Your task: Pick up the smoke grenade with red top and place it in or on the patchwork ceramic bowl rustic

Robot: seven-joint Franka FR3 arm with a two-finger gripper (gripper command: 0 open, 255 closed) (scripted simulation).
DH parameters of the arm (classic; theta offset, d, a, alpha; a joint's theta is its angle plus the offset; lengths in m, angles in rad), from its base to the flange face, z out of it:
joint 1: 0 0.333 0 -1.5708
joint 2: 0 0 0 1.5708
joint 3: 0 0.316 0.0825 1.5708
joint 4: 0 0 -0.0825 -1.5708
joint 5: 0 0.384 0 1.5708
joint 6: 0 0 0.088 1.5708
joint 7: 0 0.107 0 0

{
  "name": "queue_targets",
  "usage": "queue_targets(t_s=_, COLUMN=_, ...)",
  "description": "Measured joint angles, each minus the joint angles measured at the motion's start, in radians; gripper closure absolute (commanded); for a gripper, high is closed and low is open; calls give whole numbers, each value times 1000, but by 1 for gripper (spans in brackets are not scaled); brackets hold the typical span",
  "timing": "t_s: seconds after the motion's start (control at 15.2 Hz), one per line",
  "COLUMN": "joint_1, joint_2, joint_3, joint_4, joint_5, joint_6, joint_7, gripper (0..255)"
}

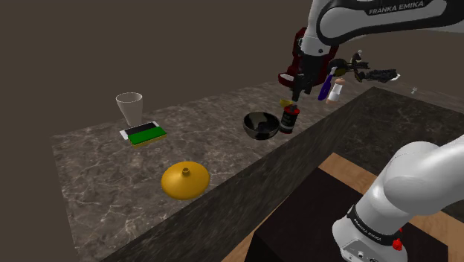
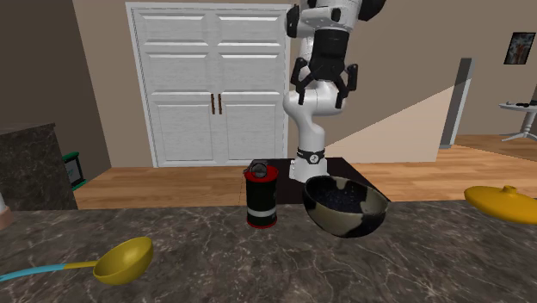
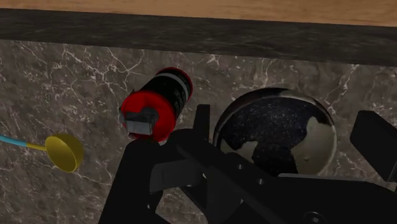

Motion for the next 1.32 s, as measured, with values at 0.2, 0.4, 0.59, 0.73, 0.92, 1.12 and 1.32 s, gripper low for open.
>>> queue_targets(t_s=0.2, joint_1=-17, joint_2=116, joint_3=-22, joint_4=51, joint_5=-23, joint_6=37, joint_7=-5, gripper=0)
queue_targets(t_s=0.4, joint_1=-35, joint_2=230, joint_3=-44, joint_4=107, joint_5=-43, joint_6=70, joint_7=-13, gripper=0)
queue_targets(t_s=0.59, joint_1=-49, joint_2=362, joint_3=-63, joint_4=195, joint_5=-54, joint_6=88, joint_7=-19, gripper=0)
queue_targets(t_s=0.73, joint_1=-60, joint_2=439, joint_3=-76, joint_4=238, joint_5=-62, joint_6=104, joint_7=-22, gripper=0)
queue_targets(t_s=0.92, joint_1=-77, joint_2=553, joint_3=-95, joint_4=313, joint_5=-71, joint_6=116, joint_7=-29, gripper=0)
queue_targets(t_s=1.12, joint_1=-90, joint_2=636, joint_3=-107, joint_4=371, joint_5=-73, joint_6=125, joint_7=-36, gripper=0)
queue_targets(t_s=1.32, joint_1=-97, joint_2=654, joint_3=-112, joint_4=359, joint_5=-75, joint_6=155, joint_7=-38, gripper=0)
